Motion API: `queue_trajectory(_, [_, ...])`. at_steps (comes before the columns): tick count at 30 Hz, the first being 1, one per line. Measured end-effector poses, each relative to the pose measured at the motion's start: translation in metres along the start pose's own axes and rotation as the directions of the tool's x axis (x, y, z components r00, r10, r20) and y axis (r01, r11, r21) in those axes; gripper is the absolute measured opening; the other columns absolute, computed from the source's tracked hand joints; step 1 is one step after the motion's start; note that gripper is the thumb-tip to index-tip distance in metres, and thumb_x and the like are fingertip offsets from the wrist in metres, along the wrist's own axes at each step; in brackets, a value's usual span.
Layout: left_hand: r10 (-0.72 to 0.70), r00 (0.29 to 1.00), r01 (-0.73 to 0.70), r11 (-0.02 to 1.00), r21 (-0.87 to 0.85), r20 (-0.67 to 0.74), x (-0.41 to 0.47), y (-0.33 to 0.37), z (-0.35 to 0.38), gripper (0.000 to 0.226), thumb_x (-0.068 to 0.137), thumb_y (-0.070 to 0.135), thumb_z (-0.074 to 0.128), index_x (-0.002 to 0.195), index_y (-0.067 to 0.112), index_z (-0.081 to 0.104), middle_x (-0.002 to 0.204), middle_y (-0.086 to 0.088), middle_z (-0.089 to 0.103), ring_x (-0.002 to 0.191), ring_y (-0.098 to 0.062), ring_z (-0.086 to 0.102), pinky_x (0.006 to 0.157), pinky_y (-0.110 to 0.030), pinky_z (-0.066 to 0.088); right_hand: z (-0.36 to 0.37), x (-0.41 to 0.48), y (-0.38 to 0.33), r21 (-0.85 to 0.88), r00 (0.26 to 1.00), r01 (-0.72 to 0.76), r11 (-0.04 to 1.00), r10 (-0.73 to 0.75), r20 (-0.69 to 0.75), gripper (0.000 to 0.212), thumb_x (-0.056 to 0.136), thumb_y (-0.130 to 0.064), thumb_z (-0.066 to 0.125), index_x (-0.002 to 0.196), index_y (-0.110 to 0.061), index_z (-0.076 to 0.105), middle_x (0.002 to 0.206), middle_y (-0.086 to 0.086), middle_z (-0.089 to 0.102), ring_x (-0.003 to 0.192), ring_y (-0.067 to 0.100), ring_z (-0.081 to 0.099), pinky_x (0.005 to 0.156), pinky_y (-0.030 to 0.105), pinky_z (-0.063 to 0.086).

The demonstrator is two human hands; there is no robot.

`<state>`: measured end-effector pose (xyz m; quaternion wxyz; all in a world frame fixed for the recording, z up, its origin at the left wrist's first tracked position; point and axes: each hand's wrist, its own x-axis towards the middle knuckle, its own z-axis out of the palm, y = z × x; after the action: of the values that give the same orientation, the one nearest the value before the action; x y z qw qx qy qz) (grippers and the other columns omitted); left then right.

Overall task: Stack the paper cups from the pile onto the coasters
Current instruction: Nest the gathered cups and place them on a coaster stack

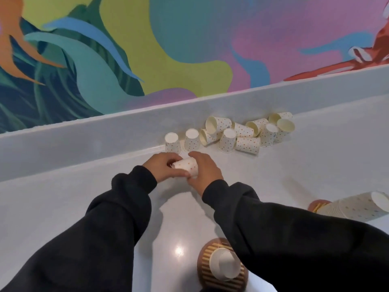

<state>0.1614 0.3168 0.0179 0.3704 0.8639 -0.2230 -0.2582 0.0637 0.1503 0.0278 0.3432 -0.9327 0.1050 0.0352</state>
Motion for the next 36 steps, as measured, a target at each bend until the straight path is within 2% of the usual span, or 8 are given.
queue_trajectory(3, [-0.005,0.987,-0.034,0.97,-0.241,-0.163,0.014,0.01,-0.011,0.04,0.083,0.06,0.07,0.108,0.029,0.076,0.098,0.003,0.074,0.084,-0.018,0.069,0.071,-0.031,0.055,-0.001,0.007,0.009,0.189,0.975,-0.168,0.968,0.191,-0.114,0.062,0.071,-0.042,0.082,0.124,-0.023,0.058,0.117,0.001,0.057,0.1,0.022,0.06,0.088,0.04,0.054])
queue_trajectory(6, [-0.015,0.896,0.022,1.0,0.012,-0.443,0.047,-0.004,-0.013,0.04,0.096,0.033,0.071,0.134,0.028,0.062,0.131,-0.001,0.06,0.108,-0.022,0.065,0.095,-0.032,0.052,0.0,0.013,0.019,0.323,0.94,-0.294,0.9,0.334,-0.074,0.073,0.067,-0.053,0.086,0.127,-0.022,0.059,0.119,0.003,0.059,0.102,0.021,0.061,0.088,0.034,0.052])
queue_trajectory(11, [-0.014,0.965,0.081,0.965,0.248,-0.261,0.08,-0.026,0.005,0.067,0.093,0.011,0.068,0.148,0.037,0.041,0.154,-0.007,0.041,0.131,-0.031,0.053,0.113,-0.041,0.044,0.009,0.011,0.031,0.445,0.9,-0.405,0.799,0.433,0.041,0.062,0.07,-0.047,0.086,0.123,-0.026,0.06,0.114,-0.003,0.067,0.104,0.022,0.065,0.095,0.042,0.056])
queue_trajectory(14, [-0.04,0.95,0.088,0.986,0.143,-0.31,0.077,-0.022,0.018,0.056,0.093,0.016,0.067,0.132,0.046,0.041,0.134,-0.005,0.052,0.1,-0.026,0.064,0.092,-0.039,0.056,0.014,0.009,0.039,0.541,0.86,-0.47,0.698,0.5,0.102,0.059,0.067,-0.04,0.088,0.117,-0.033,0.058,0.114,-0.004,0.067,0.103,0.024,0.068,0.089,0.046,0.061])
queue_trajectory(19, [-0.186,0.892,0.085,0.964,-0.253,-0.412,0.056,-0.01,0.012,0.038,0.096,0.03,0.07,0.127,0.035,0.048,0.119,-0.001,0.064,0.101,-0.024,0.065,0.088,-0.039,0.057,0.02,0.007,0.046,0.55,0.847,-0.503,0.667,0.508,0.158,0.069,0.053,-0.045,0.088,0.116,-0.034,0.06,0.114,-0.003,0.067,0.104,0.028,0.069,0.088,0.049,0.062])
queue_trajectory(26, [-0.151,0.972,0.06,0.901,-0.43,-0.181,0.035,0.017,0.015,0.036,0.089,0.041,0.074,0.121,0.036,0.059,0.111,-0.004,0.071,0.091,-0.021,0.075,0.074,-0.047,0.066,0.011,0.01,0.032,0.733,0.853,-0.478,0.484,0.455,0.256,0.073,0.061,-0.03,0.097,0.125,-0.015,0.065,0.115,0.007,0.071,0.101,0.032,0.072,0.084,0.052,0.063])
queue_trajectory(31, [-0.161,0.984,0.119,0.914,-0.387,-0.078,0.036,0.028,0.023,0.042,0.088,0.039,0.08,0.124,0.032,0.058,0.102,-0.007,0.069,0.09,-0.024,0.074,0.071,-0.041,0.066,0.009,0.018,0.026,0.752,0.831,-0.496,0.435,0.489,0.265,0.135,0.035,-0.043,0.095,0.152,-0.025,0.032,0.135,0.006,0.054,0.123,0.034,0.059,0.104,0.054,0.053])
queue_trajectory(36, [-0.1,0.995,0.094,0.942,-0.321,-0.003,0.053,0.034,0.015,0.028,0.099,0.048,0.063,0.119,0.028,0.067,0.109,-0.001,0.074,0.095,-0.025,0.074,0.077,-0.042,0.063,-0.005,0.022,0.034,0.724,0.841,-0.482,0.493,0.491,0.226,0.079,0.063,-0.023,0.089,0.135,-0.018,0.056,0.13,0.011,0.064,0.113,0.032,0.065,0.1,0.049,0.056])
